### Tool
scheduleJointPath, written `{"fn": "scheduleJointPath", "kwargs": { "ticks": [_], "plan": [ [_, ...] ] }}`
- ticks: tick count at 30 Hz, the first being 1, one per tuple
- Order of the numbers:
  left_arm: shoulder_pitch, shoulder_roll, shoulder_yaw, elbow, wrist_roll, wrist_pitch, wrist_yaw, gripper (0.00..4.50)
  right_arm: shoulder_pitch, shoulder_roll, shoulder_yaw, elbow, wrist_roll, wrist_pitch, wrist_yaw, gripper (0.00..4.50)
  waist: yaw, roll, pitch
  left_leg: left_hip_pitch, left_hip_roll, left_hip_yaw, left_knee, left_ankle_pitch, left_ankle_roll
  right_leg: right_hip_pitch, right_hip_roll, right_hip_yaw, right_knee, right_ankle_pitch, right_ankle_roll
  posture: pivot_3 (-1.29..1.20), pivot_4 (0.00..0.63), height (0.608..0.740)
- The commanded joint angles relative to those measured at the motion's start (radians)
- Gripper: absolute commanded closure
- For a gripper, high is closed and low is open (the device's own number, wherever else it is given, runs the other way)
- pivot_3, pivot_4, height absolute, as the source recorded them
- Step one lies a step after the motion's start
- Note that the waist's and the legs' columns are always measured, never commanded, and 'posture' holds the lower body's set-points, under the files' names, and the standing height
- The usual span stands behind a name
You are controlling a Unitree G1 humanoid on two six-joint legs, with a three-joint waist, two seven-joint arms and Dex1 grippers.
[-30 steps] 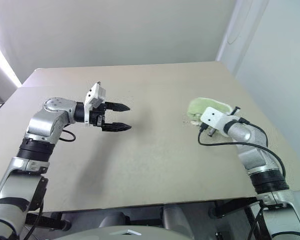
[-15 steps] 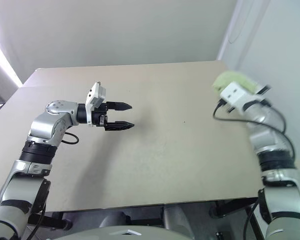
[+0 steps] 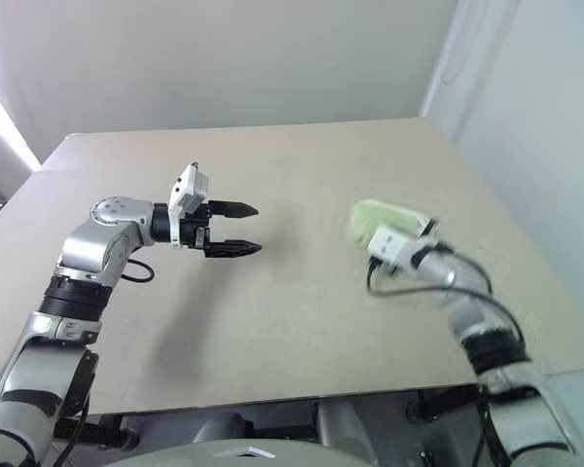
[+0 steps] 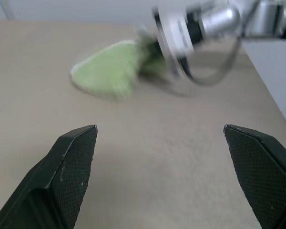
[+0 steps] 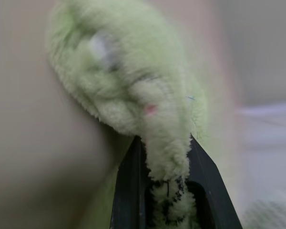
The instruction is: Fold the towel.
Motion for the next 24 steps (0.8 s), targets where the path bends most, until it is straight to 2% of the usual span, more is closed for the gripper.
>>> {"fn": "scheduleJointPath", "kwargs": {
  "ticks": [1,8,11,15,19,20,22,24],
  "plan": [
    [-0.005,0.018,0.01,-0.035,-0.003,-0.012,-0.006,0.0,0.027,0.018,0.002,-0.121,0.004,0.038,0.043,4.49,-0.001,-0.002,-0.001,0.0,0.0,0.0,0.0,0.0,0.0,0.0,0.0,0.0,0.0,0.0,0.0,0.0,0.0,0.712],
    [0.0,0.035,0.001,-0.049,-0.002,-0.007,-0.011,0.0,0.055,0.024,-0.023,-0.18,0.008,0.112,0.078,4.49,0.0,-0.002,-0.001,0.002,0.0,-0.001,0.0,0.0,0.0,0.001,0.001,0.0,0.003,0.0,0.0,0.0,0.0,0.712],
    [0.002,0.034,-0.005,-0.055,-0.002,-0.004,-0.012,0.0,0.045,0.019,-0.053,-0.191,0.03,0.128,0.084,3.66,0.004,-0.002,-0.001,0.002,0.0,0.0,0.0,0.0,0.0,0.001,0.001,0.0,0.002,0.0,0.0,0.0,0.0,0.712],
    [0.003,0.036,-0.01,-0.056,0.0,-0.004,-0.01,0.0,0.048,-0.004,-0.089,-0.226,0.065,0.139,0.124,2.24,0.006,-0.002,-0.001,0.001,0.0,0.0,0.0,0.0,0.0,0.001,0.001,0.0,0.001,0.0,0.0,0.0,0.0,0.712],
    [0.001,0.04,-0.011,-0.056,0.0,-0.001,-0.013,0.0,0.061,-0.001,-0.174,-0.334,0.207,0.233,0.223,0.78,0.006,-0.002,-0.001,0.001,0.0,0.0,0.0,0.0,0.0,0.001,0.001,0.0,0.001,0.0,0.0,0.0,0.0,0.712],
    [-0.002,0.041,-0.01,-0.053,0.0,0.0,-0.013,0.0,0.061,0.011,-0.218,-0.389,0.291,0.295,0.266,0.44,0.006,-0.002,-0.001,0.001,0.0,-0.001,0.0,0.0,0.0,0.001,0.001,0.0,0.001,0.0,0.0,0.0,0.0,0.712],
    [-0.007,0.044,-0.01,-0.045,0.001,0.0,-0.015,0.0,0.038,0.048,-0.313,-0.473,0.455,0.424,0.309,0.44,0.005,-0.002,-0.001,0.001,0.0,-0.001,0.0,0.0,0.0,0.001,0.001,0.0,0.002,0.0,0.0,0.0,0.0,0.712],
    [-0.011,0.044,-0.007,-0.037,-0.003,0.005,-0.015,0.0,-0.029,0.109,-0.407,-0.493,0.585,0.557,0.281,0.44,0.003,-0.002,-0.001,0.002,0.0,-0.001,0.001,0.0,0.0,0.001,0.001,0.0,0.002,0.0,0.0,0.0,0.0,0.712]
  ]
}}
